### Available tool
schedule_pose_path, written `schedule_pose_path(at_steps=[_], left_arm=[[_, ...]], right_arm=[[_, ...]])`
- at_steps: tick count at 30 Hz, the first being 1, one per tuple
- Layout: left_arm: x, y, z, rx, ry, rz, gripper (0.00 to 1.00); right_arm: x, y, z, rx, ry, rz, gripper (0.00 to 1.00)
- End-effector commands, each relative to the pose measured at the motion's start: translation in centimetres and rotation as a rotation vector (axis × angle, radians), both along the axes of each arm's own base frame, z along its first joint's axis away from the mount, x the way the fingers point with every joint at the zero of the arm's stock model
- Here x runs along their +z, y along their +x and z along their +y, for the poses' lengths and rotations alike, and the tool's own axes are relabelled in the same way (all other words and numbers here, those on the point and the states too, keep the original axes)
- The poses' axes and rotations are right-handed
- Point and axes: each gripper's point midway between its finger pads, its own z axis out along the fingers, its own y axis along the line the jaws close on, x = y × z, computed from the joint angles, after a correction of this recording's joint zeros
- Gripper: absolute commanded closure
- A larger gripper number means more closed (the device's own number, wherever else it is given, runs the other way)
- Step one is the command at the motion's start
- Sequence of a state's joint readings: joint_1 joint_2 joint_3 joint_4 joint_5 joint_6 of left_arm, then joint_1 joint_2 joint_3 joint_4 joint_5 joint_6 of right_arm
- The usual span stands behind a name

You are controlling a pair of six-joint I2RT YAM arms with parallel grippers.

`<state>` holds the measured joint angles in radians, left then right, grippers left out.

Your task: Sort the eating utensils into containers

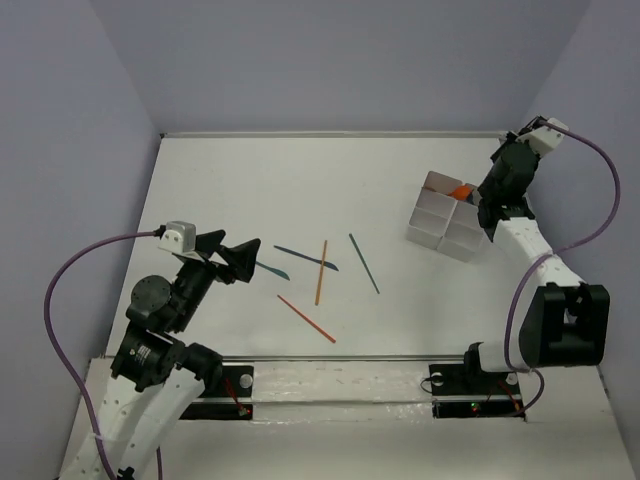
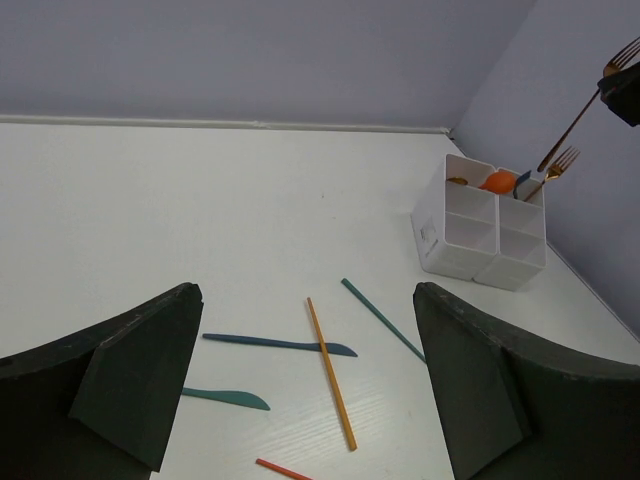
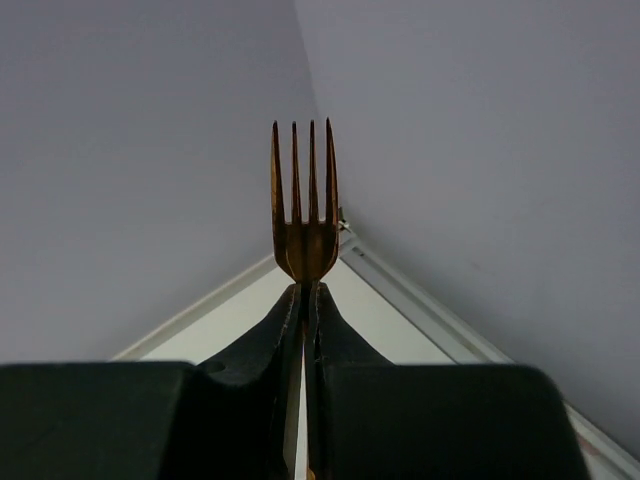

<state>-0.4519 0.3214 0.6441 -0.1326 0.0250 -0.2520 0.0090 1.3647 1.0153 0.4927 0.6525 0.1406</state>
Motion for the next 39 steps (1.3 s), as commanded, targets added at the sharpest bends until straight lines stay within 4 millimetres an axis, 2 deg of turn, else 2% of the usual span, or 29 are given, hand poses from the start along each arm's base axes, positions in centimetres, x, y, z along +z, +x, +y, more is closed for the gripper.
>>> schedule_pose_path(at_steps=[1, 9, 13, 17, 25, 28, 29, 31, 32, 33, 34, 35, 37, 39], left_arm=[[3.4, -1.0, 0.3, -0.006, -0.035, -0.097, 0.01], [3.5, -0.8, 0.2, -0.005, -0.033, -0.096, 0.01], [3.3, -0.7, 0.2, -0.005, -0.029, -0.091, 0.01], [3.2, -0.5, 0.1, -0.005, -0.026, -0.086, 0.01], [3.1, -0.5, 0.1, -0.002, -0.026, -0.084, 0.01], [3.2, -0.5, 0.2, 0.001, -0.027, -0.086, 0.01], [3.1, -0.4, 0.2, 0.001, -0.025, -0.083, 0.01], [3.1, -0.4, 0.2, 0.001, -0.025, -0.083, 0.01], [3.1, -0.4, 0.2, 0.001, -0.025, -0.081, 0.01], [3.1, -0.4, 0.2, 0.001, -0.025, -0.081, 0.01], [3.0, -0.3, 0.1, 0.001, -0.023, -0.077, 0.01], [2.9, -0.3, 0.1, 0.001, -0.022, -0.076, 0.01], [2.8, -0.1, 0.2, 0.010, -0.020, -0.069, 0.01], [2.6, 0.1, 0.2, 0.010, -0.015, -0.062, 0.01]], right_arm=[[3.6, 0.3, -1.6, -0.095, -0.121, -0.084, 0.93], [0.9, 1.5, -1.9, -0.110, -0.165, -0.045, 0.93], [-2.2, 1.9, -1.7, -0.093, -0.165, -0.013, 0.93], [-4.3, 1.9, -1.3, -0.066, -0.135, -0.008, 0.93], [-6.7, 1.5, -0.6, -0.016, -0.122, 0.004, 0.93], [-6.8, 1.5, 0.2, 0.016, -0.133, 0.006, 0.83], [-6.5, 1.4, 0.7, 0.032, -0.134, 0.000, 0.72], [-6.1, 1.5, 1.6, 0.066, -0.141, 0.006, 0.64], [-5.4, 1.6, 2.3, 0.082, -0.140, -0.003, 0.54], [-4.4, 1.5, 2.4, 0.086, -0.126, -0.019, 0.49], [-4.9, 1.7, 2.7, 0.107, -0.098, 0.011, 0.47], [-3.2, 1.6, 3.4, 0.131, -0.068, -0.028, 0.46], [-2.9, 1.4, 4.4, 0.172, -0.043, -0.012, 0.45], [-1.7, 1.5, 7.0, 0.285, -0.005, -0.033, 0.46]])
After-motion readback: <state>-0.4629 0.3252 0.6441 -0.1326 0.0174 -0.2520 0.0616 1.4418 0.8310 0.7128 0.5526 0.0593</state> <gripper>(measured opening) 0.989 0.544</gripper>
